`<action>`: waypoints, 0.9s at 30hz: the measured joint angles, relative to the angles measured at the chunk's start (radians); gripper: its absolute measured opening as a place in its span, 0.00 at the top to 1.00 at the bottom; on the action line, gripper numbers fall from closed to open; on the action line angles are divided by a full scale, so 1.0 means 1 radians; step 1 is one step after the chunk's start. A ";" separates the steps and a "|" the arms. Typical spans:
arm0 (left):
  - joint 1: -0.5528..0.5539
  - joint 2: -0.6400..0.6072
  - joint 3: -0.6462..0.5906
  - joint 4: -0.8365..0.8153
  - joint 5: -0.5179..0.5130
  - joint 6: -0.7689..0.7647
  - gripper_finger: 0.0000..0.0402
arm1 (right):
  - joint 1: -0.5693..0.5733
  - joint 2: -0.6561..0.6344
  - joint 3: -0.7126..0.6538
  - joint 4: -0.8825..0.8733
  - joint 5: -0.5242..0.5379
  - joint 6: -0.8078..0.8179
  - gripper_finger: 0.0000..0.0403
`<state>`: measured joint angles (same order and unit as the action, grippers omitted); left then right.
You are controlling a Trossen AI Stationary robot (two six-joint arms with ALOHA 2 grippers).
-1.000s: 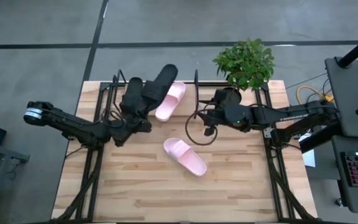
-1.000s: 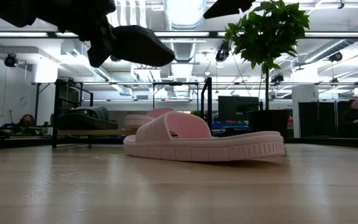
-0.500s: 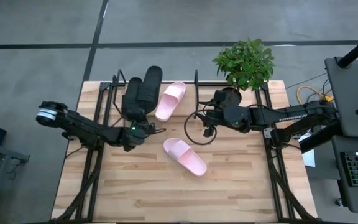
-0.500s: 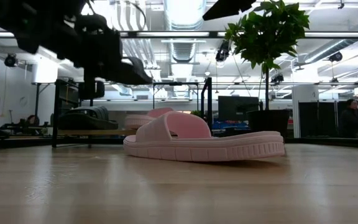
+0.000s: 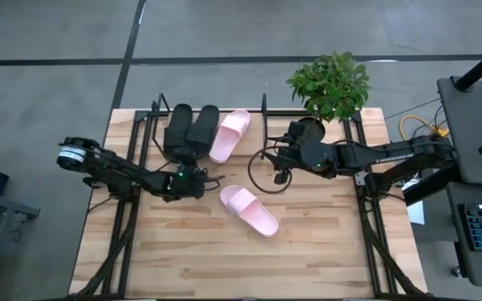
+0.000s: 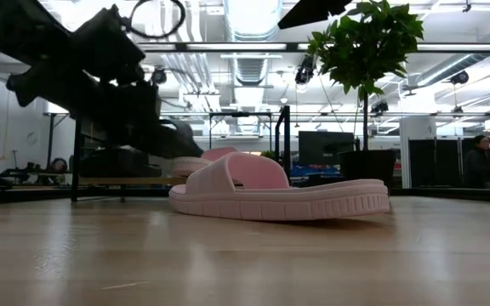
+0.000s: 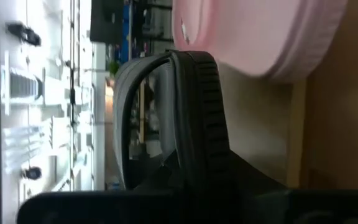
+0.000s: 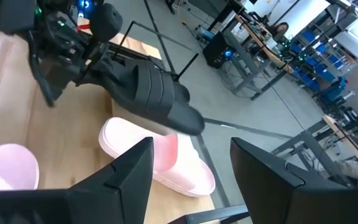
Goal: Pick and place slides into the shelf
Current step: Adjust the black slipper on the shelf
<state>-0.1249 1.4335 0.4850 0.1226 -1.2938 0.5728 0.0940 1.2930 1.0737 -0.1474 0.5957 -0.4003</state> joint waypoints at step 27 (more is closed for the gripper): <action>0.028 0.197 0.096 -0.084 0.088 -0.129 0.96 | 0.000 0.000 0.000 -0.025 -0.001 0.008 0.50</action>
<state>-0.0971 1.6305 0.5814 0.0389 -1.2057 0.4439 0.0938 1.2934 1.0733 -0.1721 0.5949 -0.3927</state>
